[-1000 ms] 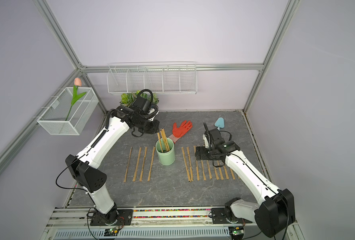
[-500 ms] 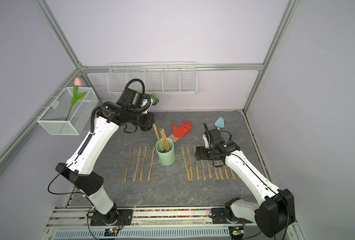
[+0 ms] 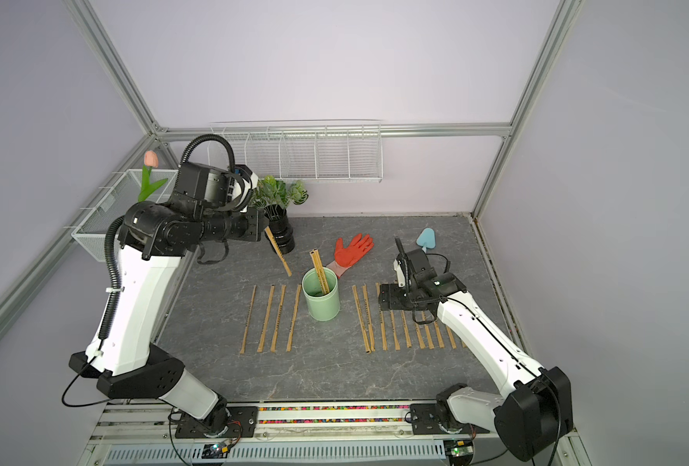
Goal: Take the straws out of the storage container
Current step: Place the straw at the center of the board.
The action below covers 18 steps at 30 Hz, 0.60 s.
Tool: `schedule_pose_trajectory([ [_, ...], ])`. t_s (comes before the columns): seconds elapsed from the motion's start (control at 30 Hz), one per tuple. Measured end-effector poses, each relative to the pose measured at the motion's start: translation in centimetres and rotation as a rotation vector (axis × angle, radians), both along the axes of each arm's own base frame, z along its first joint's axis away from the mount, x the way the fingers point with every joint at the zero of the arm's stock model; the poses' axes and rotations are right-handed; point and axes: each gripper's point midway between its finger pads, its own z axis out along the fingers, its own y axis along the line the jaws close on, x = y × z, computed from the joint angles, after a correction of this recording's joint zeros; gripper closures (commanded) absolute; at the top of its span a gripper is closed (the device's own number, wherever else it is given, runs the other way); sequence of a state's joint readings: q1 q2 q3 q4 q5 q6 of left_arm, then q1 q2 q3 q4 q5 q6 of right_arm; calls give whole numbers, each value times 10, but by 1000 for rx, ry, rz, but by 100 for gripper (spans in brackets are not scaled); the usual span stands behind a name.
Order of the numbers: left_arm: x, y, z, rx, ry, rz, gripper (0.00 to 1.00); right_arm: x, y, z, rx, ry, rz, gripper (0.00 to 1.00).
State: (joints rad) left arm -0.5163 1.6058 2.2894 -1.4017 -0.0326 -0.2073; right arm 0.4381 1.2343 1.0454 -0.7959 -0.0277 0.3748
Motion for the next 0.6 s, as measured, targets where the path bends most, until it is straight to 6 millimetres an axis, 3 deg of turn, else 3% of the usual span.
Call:
schedule_pose_trajectory([
  [0.17, 8, 37, -25, 82, 77, 108, 93, 0, 0, 0, 0, 1, 1, 11],
  [0.33, 12, 61, -58, 186, 167, 183, 93, 0, 1, 0, 3, 2, 2, 11],
  [0.6, 34, 103, -135, 368, 400, 316, 93, 0, 1, 0, 3, 2, 2, 11],
])
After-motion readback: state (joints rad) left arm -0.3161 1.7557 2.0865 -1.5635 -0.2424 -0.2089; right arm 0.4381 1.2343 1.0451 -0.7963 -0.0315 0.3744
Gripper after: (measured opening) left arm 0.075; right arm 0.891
